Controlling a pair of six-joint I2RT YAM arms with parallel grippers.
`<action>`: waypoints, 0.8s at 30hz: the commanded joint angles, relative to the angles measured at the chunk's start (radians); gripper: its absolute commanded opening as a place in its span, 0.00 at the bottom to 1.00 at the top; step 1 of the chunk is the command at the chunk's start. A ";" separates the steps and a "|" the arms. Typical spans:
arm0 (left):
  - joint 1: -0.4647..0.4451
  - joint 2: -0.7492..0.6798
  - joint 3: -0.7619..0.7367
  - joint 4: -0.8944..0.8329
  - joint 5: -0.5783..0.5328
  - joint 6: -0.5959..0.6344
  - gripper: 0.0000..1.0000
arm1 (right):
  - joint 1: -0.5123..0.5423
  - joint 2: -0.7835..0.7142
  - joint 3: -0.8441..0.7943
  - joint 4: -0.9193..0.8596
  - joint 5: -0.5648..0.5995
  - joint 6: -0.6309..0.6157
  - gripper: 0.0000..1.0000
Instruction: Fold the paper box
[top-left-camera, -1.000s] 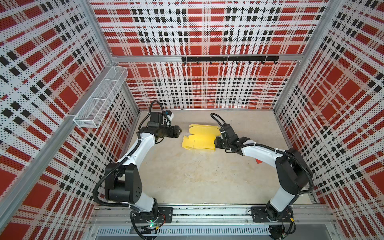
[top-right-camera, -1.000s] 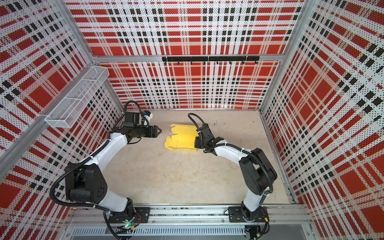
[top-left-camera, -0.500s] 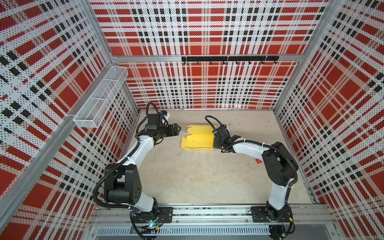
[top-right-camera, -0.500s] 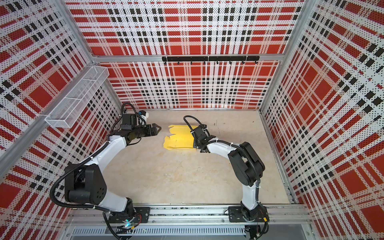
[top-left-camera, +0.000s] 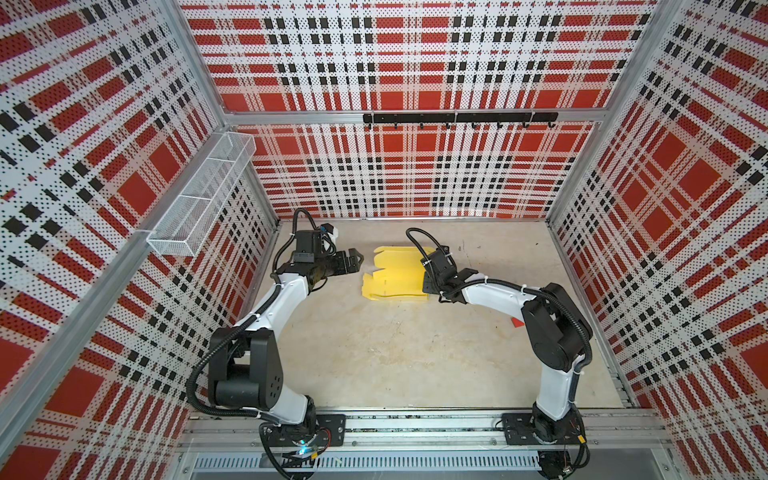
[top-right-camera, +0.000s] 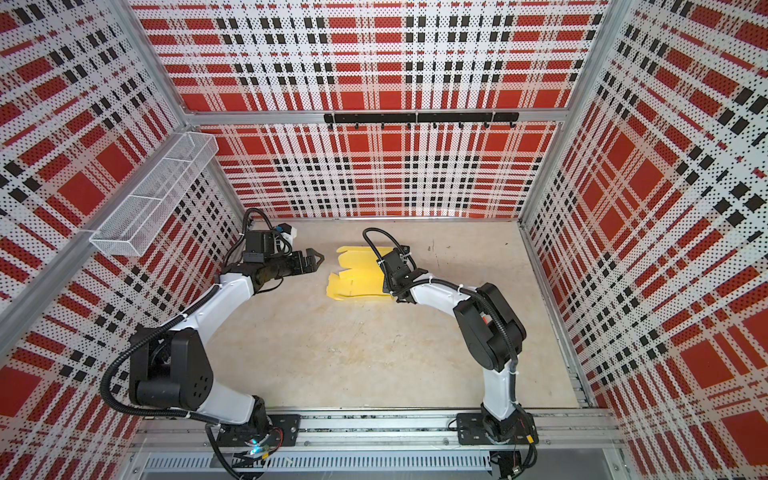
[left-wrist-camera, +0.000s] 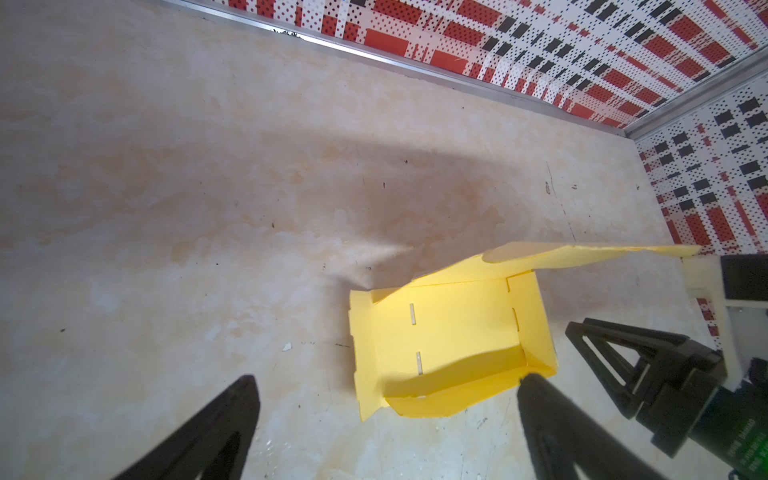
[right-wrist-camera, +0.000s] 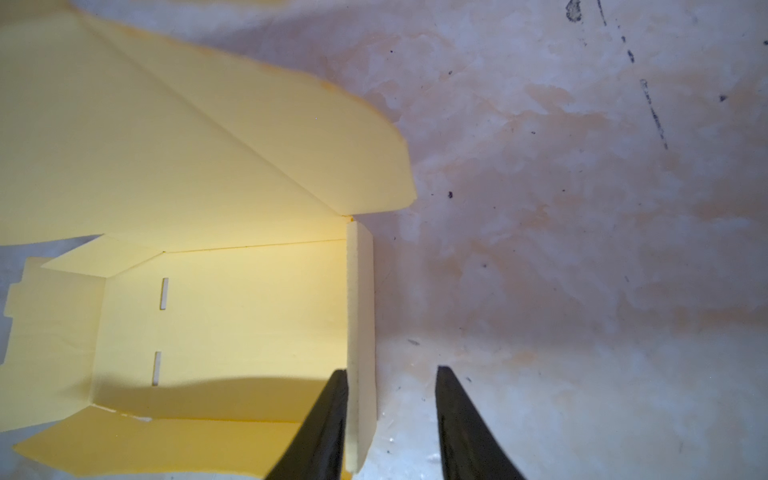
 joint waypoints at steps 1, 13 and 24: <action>0.007 -0.005 -0.012 0.027 -0.015 -0.021 0.99 | 0.037 -0.048 -0.066 0.134 0.052 -0.001 0.32; 0.007 -0.008 -0.009 0.029 -0.009 -0.009 0.99 | 0.062 0.001 -0.059 0.194 0.094 -0.034 0.35; 0.012 -0.011 -0.015 0.034 -0.011 -0.020 0.99 | 0.030 0.098 -0.003 0.165 0.034 -0.022 0.33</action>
